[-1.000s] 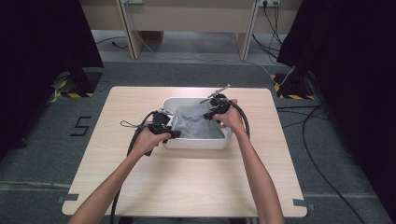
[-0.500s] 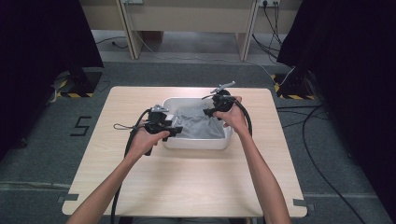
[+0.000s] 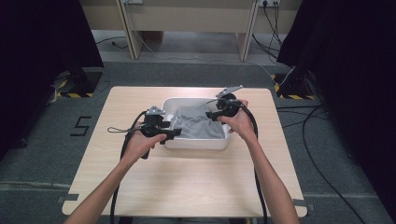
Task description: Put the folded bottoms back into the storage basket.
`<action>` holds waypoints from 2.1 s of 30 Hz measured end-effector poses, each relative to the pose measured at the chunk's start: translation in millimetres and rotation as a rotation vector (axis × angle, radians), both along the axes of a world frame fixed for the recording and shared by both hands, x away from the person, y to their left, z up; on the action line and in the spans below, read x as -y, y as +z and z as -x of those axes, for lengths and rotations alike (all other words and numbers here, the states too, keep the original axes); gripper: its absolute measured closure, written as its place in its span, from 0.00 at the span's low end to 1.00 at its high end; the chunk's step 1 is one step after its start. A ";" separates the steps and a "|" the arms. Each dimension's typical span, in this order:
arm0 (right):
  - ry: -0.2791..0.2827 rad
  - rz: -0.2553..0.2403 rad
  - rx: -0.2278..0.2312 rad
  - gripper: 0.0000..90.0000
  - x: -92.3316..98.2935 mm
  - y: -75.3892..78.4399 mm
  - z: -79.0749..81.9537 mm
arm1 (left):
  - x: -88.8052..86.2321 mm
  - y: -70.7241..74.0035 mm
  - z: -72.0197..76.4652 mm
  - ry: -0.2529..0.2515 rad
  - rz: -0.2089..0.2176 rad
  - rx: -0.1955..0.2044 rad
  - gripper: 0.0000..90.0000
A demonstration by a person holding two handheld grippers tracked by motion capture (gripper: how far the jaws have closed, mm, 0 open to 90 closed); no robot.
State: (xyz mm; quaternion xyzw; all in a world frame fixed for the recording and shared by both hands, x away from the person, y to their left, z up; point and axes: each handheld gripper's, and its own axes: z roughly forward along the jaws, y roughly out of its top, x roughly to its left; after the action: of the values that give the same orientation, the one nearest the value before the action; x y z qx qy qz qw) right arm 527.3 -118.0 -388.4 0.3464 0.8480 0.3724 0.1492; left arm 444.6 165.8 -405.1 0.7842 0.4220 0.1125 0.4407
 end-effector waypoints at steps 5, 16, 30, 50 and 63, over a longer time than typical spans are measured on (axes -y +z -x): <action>0.012 -0.008 0.022 0.42 6.1 2.8 13.7 | -7.7 0.7 6.6 0.004 0.014 0.010 0.40; 0.027 -0.032 0.064 0.40 18.7 4.5 44.7 | -20.4 2.9 25.1 0.006 0.046 0.039 0.37; 0.034 -0.069 0.115 0.38 41.6 -8.4 89.7 | -35.3 -3.2 52.5 0.001 0.035 0.056 0.36; -0.005 -0.084 0.127 0.37 72.1 -21.3 126.0 | -53.2 -20.2 88.6 0.021 0.030 0.083 0.35; -0.047 -0.080 0.110 0.36 90.9 -44.1 145.6 | -58.4 -38.4 103.0 0.028 0.016 0.089 0.30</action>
State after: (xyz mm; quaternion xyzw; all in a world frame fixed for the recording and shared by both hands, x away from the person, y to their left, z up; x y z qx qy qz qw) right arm 381.7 -208.8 -432.4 0.3511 0.8146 0.4207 0.1901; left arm 341.6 224.2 -443.6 0.7689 0.4137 0.1502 0.4637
